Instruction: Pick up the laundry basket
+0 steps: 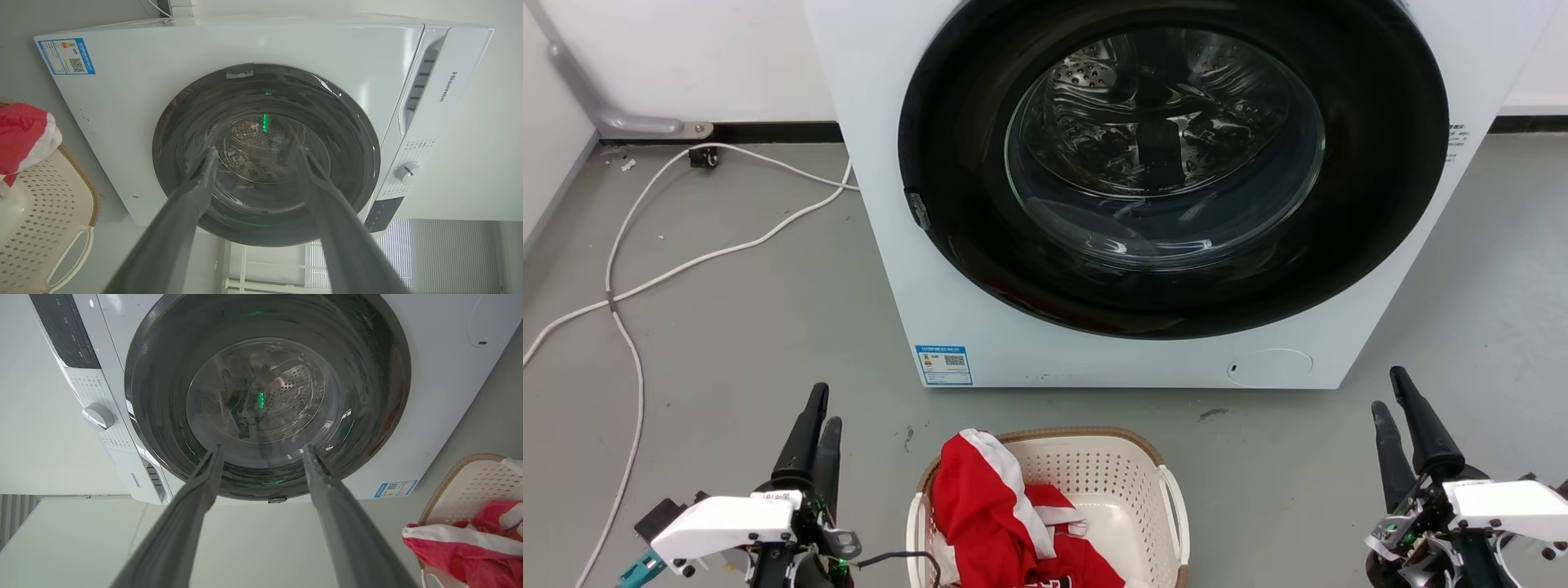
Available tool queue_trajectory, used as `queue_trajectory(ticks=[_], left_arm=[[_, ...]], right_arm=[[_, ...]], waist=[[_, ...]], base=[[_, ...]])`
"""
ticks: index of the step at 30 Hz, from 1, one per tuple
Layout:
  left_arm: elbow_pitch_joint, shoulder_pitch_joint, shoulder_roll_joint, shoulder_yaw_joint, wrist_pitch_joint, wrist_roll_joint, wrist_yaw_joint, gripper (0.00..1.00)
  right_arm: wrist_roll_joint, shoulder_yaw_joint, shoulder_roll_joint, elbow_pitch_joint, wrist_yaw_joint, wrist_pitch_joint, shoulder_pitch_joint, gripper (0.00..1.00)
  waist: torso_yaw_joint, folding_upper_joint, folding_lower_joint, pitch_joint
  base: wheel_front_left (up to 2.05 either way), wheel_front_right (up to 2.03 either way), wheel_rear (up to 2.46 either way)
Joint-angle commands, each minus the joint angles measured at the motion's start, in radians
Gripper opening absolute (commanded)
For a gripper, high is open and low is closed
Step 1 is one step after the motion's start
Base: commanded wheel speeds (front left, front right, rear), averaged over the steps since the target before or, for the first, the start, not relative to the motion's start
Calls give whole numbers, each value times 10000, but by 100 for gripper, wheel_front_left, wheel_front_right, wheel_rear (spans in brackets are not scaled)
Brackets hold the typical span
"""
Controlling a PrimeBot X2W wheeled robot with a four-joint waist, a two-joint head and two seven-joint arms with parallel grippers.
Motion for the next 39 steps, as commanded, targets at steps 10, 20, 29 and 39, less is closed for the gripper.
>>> queue_trajectory(ticks=[10,20,29,39], left_arm=[[-529,-563,29,-216,-541,1790,-18,100],[-831,-635,29,-420,-949,4041,-21,100],[-814,-667,30,-808,-1283,5954,164,100],[-638,-768,29,-1106,-1624,7638,302,100]], right_arm=[[-2082,205,-106,-482,4,-564,-452,100],[-4575,372,-50,-762,7,-976,-517,100],[-6561,561,-39,-777,9,-1313,-563,100],[-8623,803,-33,-631,11,-1651,-613,100]], waist=[[18,0,-1,32],[26,0,-1,65],[46,0,-1,82],[77,0,-1,111]], base=[[0,0,0],[0,0,0],[0,0,0],[0,0,0]])
